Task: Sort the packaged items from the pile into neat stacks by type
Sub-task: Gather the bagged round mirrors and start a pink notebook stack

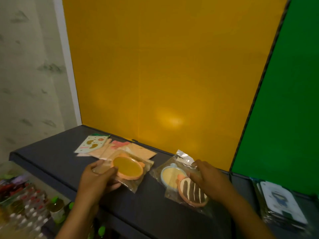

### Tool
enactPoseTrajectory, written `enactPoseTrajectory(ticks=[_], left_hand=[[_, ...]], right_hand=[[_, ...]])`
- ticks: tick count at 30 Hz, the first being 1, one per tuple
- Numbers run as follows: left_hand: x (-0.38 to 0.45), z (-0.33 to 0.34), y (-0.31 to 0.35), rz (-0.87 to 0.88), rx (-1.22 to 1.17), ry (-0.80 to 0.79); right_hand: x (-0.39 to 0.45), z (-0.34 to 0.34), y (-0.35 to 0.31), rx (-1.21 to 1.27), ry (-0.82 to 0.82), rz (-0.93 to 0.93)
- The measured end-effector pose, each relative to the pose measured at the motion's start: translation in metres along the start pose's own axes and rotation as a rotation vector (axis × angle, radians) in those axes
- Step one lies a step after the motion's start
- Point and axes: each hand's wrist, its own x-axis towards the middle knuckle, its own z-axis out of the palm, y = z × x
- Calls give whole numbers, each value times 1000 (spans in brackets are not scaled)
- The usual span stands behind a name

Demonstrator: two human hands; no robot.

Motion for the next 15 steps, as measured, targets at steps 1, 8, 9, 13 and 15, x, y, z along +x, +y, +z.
enactPoseTrajectory(ticks=[1,8,9,13,15], left_hand=[[0,-3,3,3,-27,-1],[6,1,11,-95,-176,-117],[7,4,10,-116,-188,-139],[11,14,4,-200,-246,-224],[14,19,0,-245,-277,-267]], right_hand=[[-3,0,-1,-4,7,16],[-20,10,11,-49,-82,233],[-22,12,12,-34,-99,265],[-32,18,9,-6,-149,331],[-35,20,5,3,-159,351]])
